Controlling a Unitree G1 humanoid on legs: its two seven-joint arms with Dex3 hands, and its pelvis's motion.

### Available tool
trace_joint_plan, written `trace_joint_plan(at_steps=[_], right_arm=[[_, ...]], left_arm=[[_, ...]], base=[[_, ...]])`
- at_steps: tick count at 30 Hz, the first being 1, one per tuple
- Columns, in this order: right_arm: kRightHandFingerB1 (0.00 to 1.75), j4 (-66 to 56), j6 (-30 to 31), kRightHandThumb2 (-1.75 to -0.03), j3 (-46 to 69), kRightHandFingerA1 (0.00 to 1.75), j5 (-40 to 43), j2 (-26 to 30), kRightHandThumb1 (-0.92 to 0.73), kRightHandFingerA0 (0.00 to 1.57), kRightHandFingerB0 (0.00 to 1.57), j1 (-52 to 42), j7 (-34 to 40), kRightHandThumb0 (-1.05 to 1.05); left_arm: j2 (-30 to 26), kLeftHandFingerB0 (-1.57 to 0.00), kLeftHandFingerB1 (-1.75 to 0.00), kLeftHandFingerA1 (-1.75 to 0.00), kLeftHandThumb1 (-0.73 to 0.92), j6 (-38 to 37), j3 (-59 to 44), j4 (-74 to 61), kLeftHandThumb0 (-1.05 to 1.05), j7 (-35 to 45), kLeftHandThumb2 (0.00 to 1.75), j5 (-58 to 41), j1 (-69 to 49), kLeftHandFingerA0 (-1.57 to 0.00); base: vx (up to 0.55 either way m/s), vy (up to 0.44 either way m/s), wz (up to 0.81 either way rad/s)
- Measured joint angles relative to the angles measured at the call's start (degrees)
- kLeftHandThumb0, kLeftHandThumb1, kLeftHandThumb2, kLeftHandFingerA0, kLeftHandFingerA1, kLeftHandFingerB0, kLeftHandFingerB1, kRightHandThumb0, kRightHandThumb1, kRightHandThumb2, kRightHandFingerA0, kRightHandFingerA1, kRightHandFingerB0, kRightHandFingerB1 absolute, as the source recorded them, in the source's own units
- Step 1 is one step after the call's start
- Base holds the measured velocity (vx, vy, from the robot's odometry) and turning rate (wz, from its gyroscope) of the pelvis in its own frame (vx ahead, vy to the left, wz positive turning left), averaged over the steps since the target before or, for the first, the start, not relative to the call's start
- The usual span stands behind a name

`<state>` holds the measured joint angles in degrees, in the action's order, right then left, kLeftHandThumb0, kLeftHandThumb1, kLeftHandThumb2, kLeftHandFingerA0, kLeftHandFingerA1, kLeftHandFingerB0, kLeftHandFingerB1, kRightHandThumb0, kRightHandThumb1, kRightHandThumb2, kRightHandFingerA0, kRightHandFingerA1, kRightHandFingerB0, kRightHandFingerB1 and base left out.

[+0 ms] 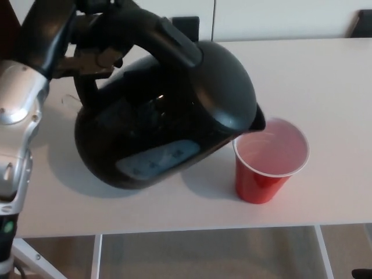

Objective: The robot walk towards a table in front and uses its left hand to pick up the pot from the base and pour water to the cup on the right hand side

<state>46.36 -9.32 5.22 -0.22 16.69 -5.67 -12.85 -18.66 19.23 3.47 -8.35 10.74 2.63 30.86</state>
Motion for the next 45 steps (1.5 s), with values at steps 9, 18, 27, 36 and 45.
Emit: trace_joint_plan(at_steps=[9,18,27,36,45], right_arm=[[0.45,-0.5,0.66,-0.6,-0.14,0.54,-0.25,0.48,-0.69,0.71,0.47,0.59,-0.01,-0.4],[0.44,-3.16,1.88,-0.61,-0.37,0.53,-0.52,1.23,-0.71,0.69,0.47,0.44,-0.22,-0.39],[0.44,-4.3,3.3,-0.61,-0.82,0.54,-0.72,1.43,-0.71,0.7,0.48,0.43,-0.39,-0.39],[0.44,-4.6,4.13,-0.61,-1.17,0.54,-1.23,1.61,-0.71,0.71,0.48,0.46,-0.59,-0.39],[0.44,-4.33,4.38,-0.62,-1.47,0.55,-1.67,1.67,-0.71,0.7,0.48,0.66,-0.78,-0.41]], left_arm=[[-1.82,-0.78,-1.11,-1.47,0.77,-4.32,4.18,0.24,-0.08,-0.85,0.68,6.65,3.33,-1.05],[-1.91,-0.79,-1.08,-1.45,0.76,-5.73,5.03,0.33,-0.06,-1.01,0.67,10.68,4.68,-1.07],[-2.51,-0.77,-1.17,-1.49,0.75,-6.54,6.24,0.78,-0.13,-1.0,0.68,14.13,7.17,-1.0],[-4.05,-0.67,-1.32,-1.75,0.8,-8.94,9.48,1.53,-0.12,-0.99,0.6,18.51,11.03,-0.75],[-4.08,-0.77,-1.21,-1.43,0.6,-12.0,13.32,2.12,-0.2,-0.98,0.88,23.39,14.48,-1.17]], base=[[0.0,0.0,0.0],[0.0,0.0,0.0],[0.0,0.0,0.0],[0.0,0.0,0.0],[0.0,0.0,0.0]])
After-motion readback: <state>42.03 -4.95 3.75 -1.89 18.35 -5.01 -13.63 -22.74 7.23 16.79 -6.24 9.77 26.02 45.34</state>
